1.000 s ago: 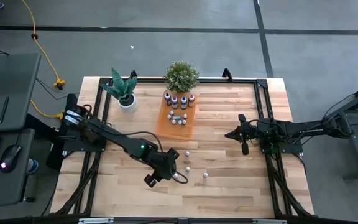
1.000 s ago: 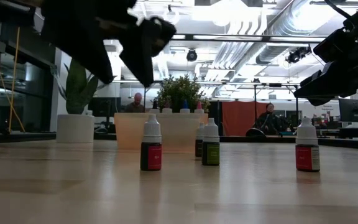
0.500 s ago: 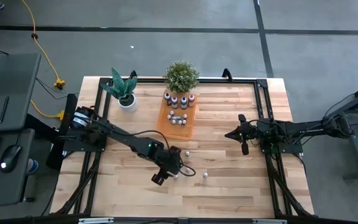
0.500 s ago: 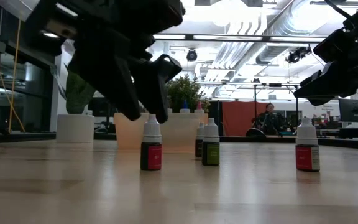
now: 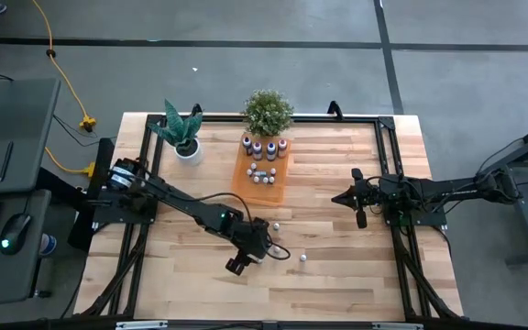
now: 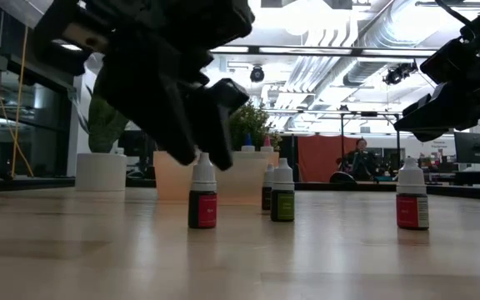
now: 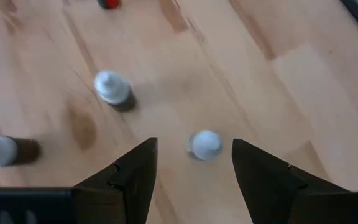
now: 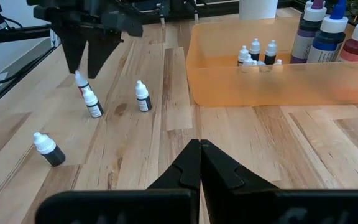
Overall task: Pick & Place food coloring
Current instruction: Put the left small red food coloring bottle into the orange bin
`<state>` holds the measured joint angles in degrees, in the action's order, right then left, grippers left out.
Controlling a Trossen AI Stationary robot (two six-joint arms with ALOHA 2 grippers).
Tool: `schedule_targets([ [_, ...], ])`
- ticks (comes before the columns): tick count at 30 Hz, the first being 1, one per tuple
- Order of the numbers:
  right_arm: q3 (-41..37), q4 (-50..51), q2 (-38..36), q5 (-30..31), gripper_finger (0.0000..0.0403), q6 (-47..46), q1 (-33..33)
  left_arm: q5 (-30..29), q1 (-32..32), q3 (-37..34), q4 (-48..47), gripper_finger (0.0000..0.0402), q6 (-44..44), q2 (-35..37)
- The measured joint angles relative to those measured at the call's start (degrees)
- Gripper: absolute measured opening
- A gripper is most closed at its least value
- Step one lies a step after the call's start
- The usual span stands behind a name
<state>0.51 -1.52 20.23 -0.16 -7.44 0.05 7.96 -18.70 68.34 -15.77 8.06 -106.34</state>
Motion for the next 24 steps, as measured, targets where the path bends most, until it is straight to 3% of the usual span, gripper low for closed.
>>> schedule_targets([
  [24,0.0,0.02,0.0,0.0,0.0,0.0,-0.01,1.65,-0.06,0.04,1.75,0.0202,-4.09,-1.47],
])
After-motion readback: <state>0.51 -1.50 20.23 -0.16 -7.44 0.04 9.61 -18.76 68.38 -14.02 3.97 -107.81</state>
